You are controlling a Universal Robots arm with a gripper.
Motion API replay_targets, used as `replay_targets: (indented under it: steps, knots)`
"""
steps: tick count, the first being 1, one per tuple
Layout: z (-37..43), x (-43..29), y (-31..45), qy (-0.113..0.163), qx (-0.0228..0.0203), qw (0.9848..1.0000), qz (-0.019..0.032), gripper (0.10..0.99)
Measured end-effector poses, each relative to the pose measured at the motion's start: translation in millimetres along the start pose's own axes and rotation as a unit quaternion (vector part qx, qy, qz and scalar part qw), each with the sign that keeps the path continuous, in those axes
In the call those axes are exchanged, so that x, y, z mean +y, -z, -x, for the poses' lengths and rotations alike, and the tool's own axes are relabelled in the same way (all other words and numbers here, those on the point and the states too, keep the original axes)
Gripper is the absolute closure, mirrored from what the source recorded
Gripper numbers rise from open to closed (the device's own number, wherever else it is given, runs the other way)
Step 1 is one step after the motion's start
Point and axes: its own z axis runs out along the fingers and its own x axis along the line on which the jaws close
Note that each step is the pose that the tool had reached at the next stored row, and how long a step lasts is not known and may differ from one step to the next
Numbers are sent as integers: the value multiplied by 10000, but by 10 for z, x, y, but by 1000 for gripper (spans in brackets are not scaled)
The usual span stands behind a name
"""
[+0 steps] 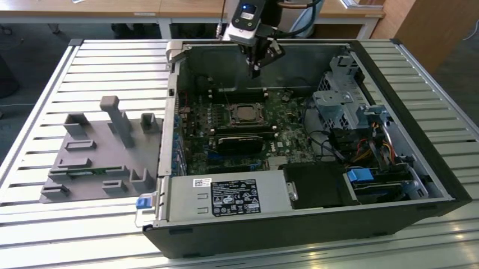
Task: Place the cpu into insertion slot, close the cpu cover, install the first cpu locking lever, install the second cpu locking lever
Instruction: 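Install the first cpu locking lever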
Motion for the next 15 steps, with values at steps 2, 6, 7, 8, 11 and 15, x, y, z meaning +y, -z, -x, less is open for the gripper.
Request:
replay_targets:
  steps: [2,6,7,8,11,15]
  knots:
    - [0,0,0,166,2,9999,2,965]
    - [0,0,0,433,4,9991,6,965]
    - [0,0,0,483,5,9988,7,965]
    - [0,0,0,526,6,9986,7,965]
    - [0,0,0,663,7,9978,9,965]
    - [0,0,0,814,8,9967,11,965]
